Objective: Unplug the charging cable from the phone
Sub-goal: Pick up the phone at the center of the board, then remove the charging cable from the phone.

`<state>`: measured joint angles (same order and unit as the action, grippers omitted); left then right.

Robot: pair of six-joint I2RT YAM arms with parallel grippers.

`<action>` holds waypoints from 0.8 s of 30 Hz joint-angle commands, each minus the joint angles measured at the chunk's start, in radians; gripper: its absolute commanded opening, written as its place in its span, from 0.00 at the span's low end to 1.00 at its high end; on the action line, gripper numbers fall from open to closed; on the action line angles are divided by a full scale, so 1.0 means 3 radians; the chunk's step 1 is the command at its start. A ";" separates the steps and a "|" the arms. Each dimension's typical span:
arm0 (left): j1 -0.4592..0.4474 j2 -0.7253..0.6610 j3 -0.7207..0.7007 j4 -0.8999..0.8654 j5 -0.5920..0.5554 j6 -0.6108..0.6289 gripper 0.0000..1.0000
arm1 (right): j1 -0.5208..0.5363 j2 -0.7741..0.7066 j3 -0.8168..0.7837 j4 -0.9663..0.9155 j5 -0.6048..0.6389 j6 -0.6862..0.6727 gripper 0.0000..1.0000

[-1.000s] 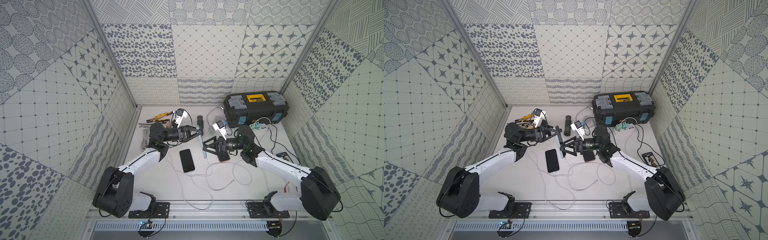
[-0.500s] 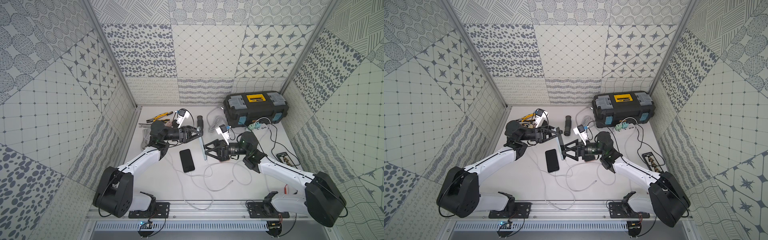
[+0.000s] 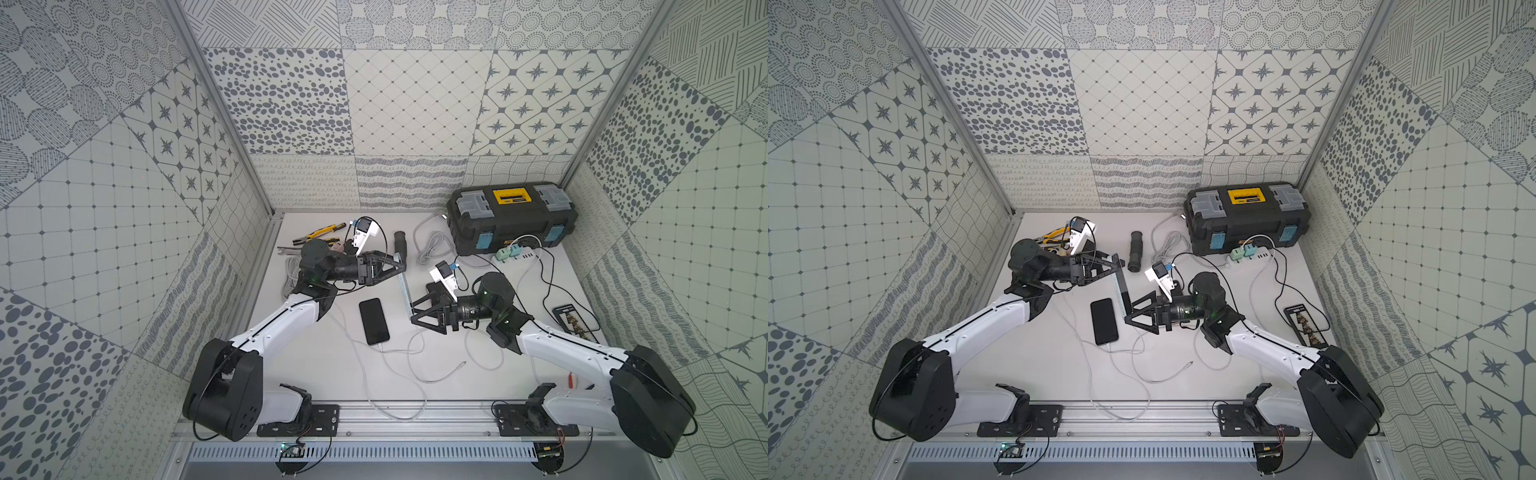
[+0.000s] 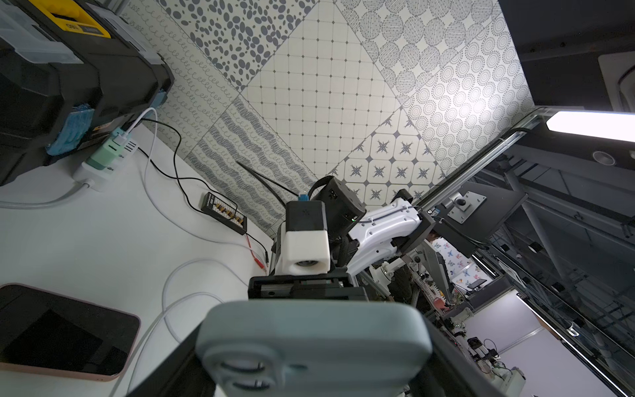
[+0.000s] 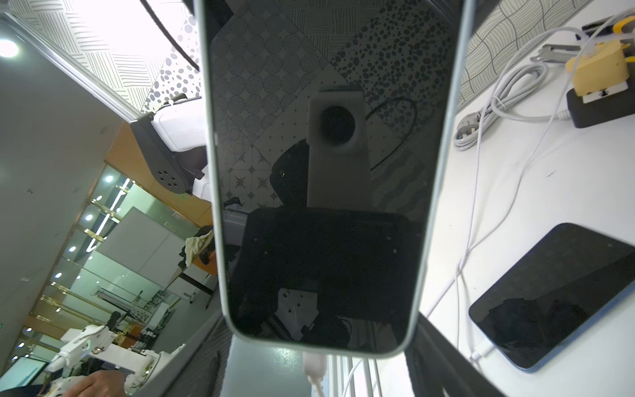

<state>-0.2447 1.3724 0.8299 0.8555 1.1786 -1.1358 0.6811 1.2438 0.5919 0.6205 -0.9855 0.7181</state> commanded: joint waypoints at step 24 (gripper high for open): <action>0.0028 -0.0078 0.0178 -0.0114 -0.0283 0.0258 0.00 | 0.0156 -0.0399 -0.0528 -0.0052 0.0115 -0.0279 0.59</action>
<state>-0.2428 1.3590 0.8608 0.7662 1.1244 -1.0794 0.7235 1.1465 0.4530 0.5789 -0.9577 0.6441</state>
